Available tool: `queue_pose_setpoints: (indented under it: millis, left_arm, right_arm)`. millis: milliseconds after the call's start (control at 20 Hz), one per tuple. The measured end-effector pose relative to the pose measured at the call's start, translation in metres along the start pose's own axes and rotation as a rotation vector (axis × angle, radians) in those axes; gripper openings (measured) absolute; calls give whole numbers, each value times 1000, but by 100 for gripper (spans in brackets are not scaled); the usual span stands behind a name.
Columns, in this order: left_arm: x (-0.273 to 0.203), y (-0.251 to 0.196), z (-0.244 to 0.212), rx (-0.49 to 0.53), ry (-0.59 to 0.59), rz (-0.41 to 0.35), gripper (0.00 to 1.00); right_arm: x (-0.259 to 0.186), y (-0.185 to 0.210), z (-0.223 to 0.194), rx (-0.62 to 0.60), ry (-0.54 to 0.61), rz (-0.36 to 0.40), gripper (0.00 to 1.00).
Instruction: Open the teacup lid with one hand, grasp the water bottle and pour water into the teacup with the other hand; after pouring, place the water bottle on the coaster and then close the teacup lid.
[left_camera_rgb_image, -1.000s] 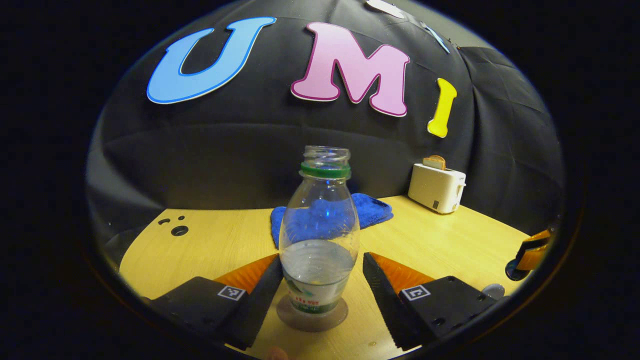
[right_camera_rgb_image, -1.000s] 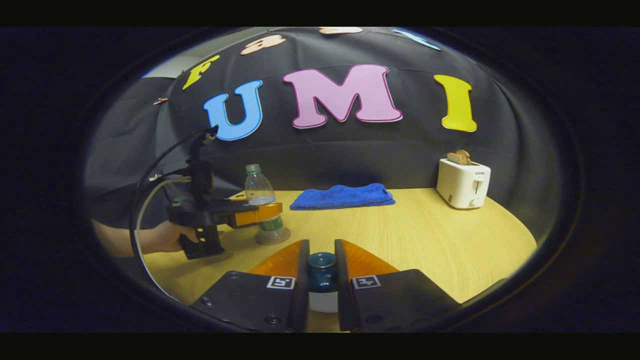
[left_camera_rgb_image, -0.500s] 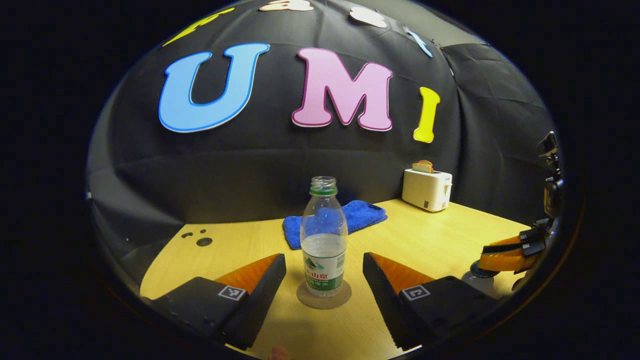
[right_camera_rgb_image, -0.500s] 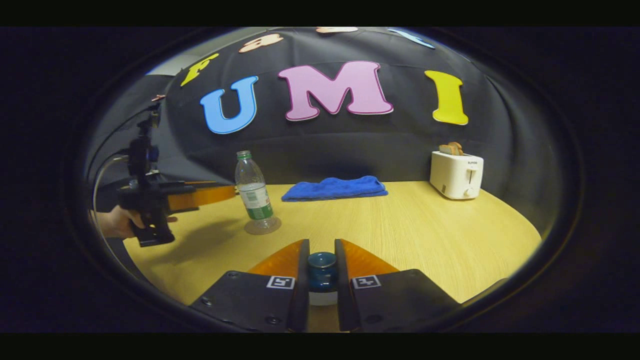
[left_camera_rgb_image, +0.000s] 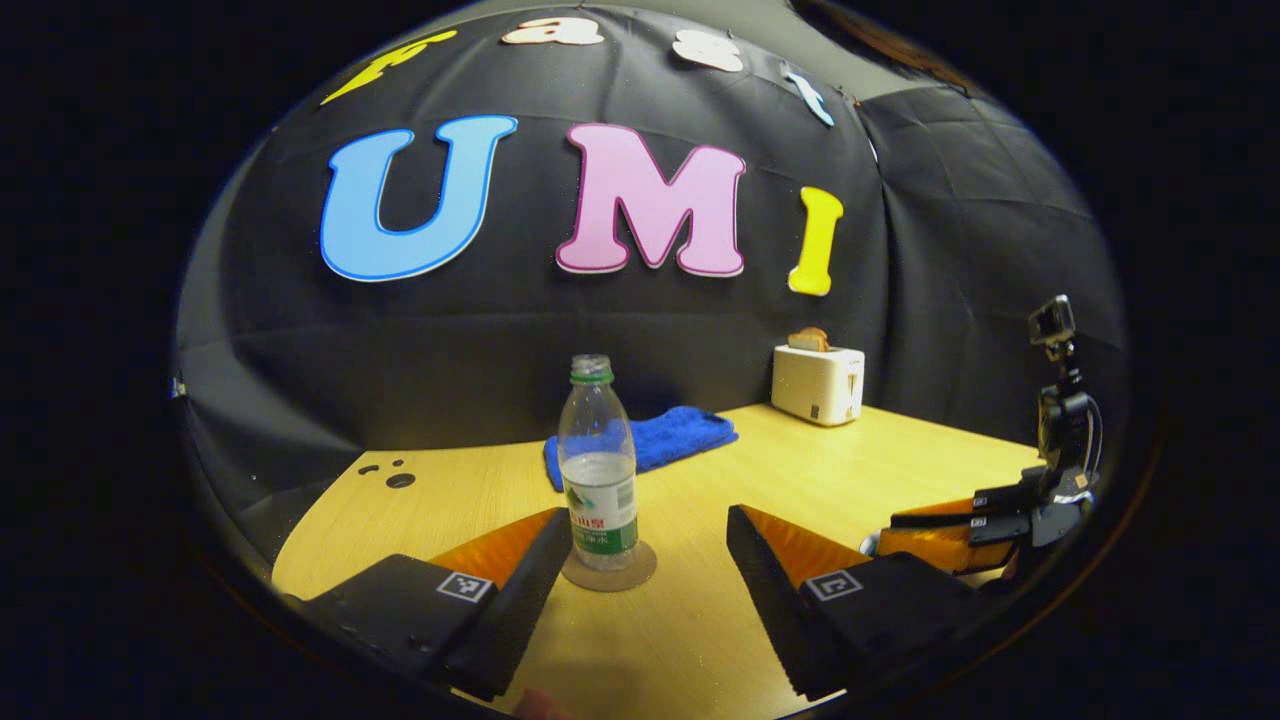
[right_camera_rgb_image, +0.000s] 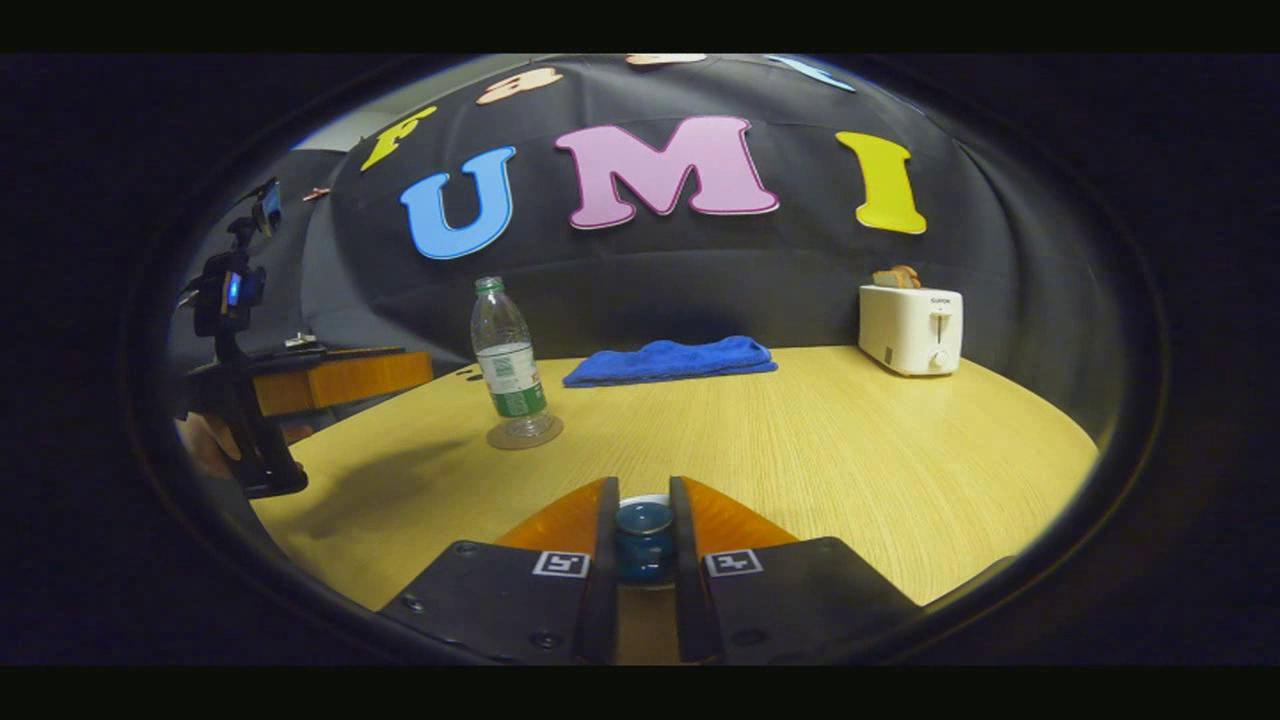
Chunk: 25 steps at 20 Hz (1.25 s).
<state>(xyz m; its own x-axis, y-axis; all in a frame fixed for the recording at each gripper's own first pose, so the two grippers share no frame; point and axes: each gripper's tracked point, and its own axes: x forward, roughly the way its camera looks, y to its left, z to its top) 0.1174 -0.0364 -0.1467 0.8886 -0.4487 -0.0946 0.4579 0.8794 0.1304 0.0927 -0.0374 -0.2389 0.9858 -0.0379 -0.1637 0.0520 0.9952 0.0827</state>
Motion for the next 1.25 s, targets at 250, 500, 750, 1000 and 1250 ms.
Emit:
queue_pose_setpoints:
  millis: [250,500,750,1000,1250]
  left_arm:
    - [-20,-16,-1,-36,33,-6,98]
    - [-70,-10,28,-67,72,103,98]
    - [-133,5,101,-37,43,296,97]
    - [-172,-16,155,-125,-18,347,98]
    - [-201,-24,177,-173,-58,362,98]
  right_arm:
    - [-6,4,4,9,11,26,58]
    - [-33,0,55,3,-13,14,96]
    - [-78,-27,138,-35,-47,-49,99]
    - [-115,-26,216,-6,-88,-80,99]
    - [-146,-5,278,-49,-189,-90,99]
